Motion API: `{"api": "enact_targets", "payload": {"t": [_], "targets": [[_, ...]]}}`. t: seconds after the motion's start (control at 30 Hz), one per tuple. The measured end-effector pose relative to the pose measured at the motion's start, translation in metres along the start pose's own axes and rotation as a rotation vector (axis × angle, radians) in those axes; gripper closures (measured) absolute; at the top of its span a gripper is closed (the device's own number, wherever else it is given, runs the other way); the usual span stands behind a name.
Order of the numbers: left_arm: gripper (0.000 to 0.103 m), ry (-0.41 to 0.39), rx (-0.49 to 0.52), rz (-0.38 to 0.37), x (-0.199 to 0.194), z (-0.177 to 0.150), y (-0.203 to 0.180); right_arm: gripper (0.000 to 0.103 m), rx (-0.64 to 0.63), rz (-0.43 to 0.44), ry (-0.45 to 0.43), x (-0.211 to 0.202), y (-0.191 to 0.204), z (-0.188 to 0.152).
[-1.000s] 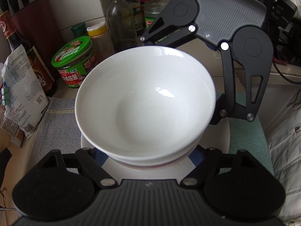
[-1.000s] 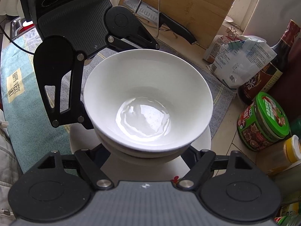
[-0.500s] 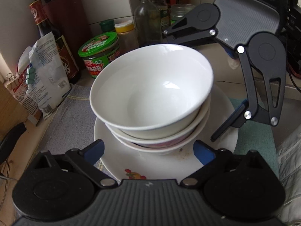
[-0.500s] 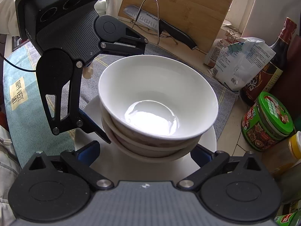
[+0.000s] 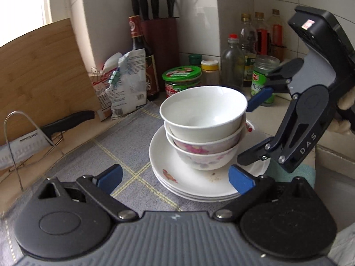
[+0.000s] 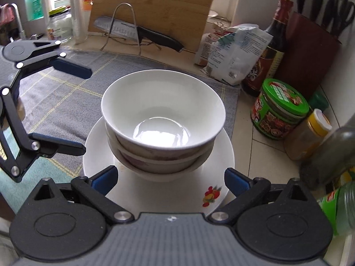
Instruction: Organize plates and bowls
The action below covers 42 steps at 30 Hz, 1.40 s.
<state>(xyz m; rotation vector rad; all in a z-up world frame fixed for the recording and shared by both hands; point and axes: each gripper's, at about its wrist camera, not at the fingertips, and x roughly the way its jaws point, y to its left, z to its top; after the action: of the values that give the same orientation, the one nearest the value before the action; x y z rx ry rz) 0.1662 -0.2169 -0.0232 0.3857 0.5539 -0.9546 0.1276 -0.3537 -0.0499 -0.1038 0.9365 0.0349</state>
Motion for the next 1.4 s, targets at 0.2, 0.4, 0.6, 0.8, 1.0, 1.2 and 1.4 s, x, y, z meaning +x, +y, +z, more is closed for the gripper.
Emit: {"api": "enact_targets", "payload": {"t": [0.2, 0.4, 0.6, 0.8, 1.0, 1.2, 1.4], "targets": [[0.002, 0.065, -0.118, 0.108, -0.032, -0.014, 0.001, 0.0, 0.241, -0.176, 0.037, -0.019, 0.037, -0.012], [0.002, 0.151, -0.218, 0.235, -0.06, -0.009, -0.001, 0.0, 0.424, -0.3, 0.001, -0.056, 0.074, -0.025], [0.002, 0.127, -0.259, 0.238, -0.093, -0.002, -0.003, 0.0, 0.533, -0.352, -0.046, -0.09, 0.094, -0.03], [0.002, 0.099, -0.248, 0.272, -0.117, 0.003, -0.01, 0.0, 0.526, -0.399, -0.078, -0.111, 0.107, -0.031], [0.001, 0.097, -0.24, 0.289, -0.126, 0.004, -0.013, 0.0, 0.547, -0.398, -0.109, -0.123, 0.111, -0.032], [0.001, 0.094, -0.246, 0.288, -0.129, 0.003, -0.017, 0.0, 0.541, -0.388, -0.118, -0.127, 0.115, -0.033], [0.001, 0.101, -0.25, 0.286, -0.13, 0.002, -0.019, 0.0, 0.544, -0.393, -0.119, -0.128, 0.118, -0.034]]}}
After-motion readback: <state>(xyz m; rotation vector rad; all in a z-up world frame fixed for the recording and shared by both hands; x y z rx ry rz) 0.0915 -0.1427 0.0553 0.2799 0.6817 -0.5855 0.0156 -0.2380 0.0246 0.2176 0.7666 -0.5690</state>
